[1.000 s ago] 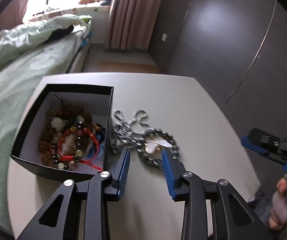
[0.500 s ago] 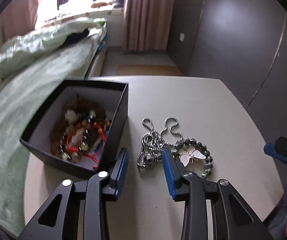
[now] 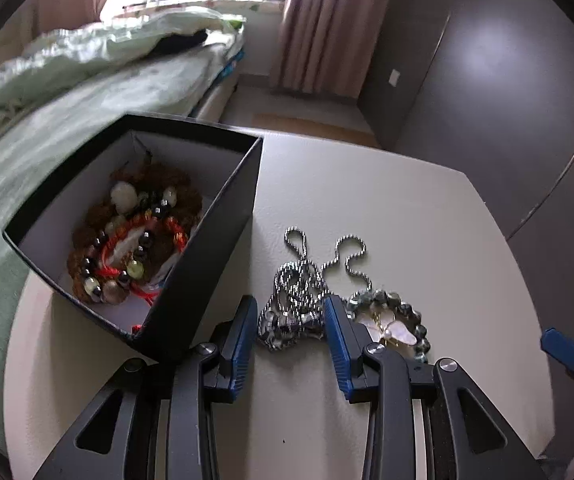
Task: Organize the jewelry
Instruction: 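Grasp the silver ball chain with the left gripper, then lift the silver chain with the left gripper while the right grasps the green bead butterfly bracelet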
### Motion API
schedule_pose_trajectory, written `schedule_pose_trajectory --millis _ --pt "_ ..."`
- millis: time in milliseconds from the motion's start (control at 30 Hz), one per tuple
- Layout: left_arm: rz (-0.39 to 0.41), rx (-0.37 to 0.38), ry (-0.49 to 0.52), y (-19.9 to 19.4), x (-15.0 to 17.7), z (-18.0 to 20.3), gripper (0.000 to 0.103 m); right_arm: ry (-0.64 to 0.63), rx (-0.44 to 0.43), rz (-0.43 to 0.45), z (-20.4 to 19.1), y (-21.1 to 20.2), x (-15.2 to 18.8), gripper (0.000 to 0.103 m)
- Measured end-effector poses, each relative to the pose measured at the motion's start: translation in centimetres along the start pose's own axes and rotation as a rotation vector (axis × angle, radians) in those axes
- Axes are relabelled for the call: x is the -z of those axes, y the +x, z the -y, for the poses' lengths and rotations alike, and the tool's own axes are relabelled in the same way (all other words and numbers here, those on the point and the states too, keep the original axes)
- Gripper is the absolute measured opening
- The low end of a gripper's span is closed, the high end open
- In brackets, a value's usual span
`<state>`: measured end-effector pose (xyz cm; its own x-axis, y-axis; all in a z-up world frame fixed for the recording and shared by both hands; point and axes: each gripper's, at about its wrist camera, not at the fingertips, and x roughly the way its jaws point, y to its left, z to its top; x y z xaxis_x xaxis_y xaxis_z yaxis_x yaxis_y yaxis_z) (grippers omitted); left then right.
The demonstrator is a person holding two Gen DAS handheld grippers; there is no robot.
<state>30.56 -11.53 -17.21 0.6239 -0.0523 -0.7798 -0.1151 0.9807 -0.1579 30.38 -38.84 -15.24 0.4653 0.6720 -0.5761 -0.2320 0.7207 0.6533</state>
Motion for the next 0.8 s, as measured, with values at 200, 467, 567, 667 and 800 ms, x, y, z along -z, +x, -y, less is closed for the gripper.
schedule_pose_trajectory --millis 200,467,567,667,800 --pt "-0.021 -0.021 0.028 0.0 -0.2 0.3 0.030 0.005 -0.006 -0.005 0.2 0.2 -0.1 0.072" --pt "-0.005 0.076 0.031 -2.1 -1.0 -0.4 0.002 -0.064 0.071 -0.071 -0.8 2.2 -0.2 0.072" --pt "0.016 0.100 0.046 -3.5 -1.5 -0.6 0.002 -0.092 0.082 -0.099 -1.3 3.0 0.0 0.072" --pt "0.023 0.138 0.033 -4.3 -1.9 -1.0 0.002 -0.106 0.086 -0.118 -1.6 3.6 0.1 0.072" --pt "0.047 0.167 0.052 -5.9 -2.6 -1.0 0.002 -0.102 0.075 -0.121 -1.7 3.7 0.2 0.072"
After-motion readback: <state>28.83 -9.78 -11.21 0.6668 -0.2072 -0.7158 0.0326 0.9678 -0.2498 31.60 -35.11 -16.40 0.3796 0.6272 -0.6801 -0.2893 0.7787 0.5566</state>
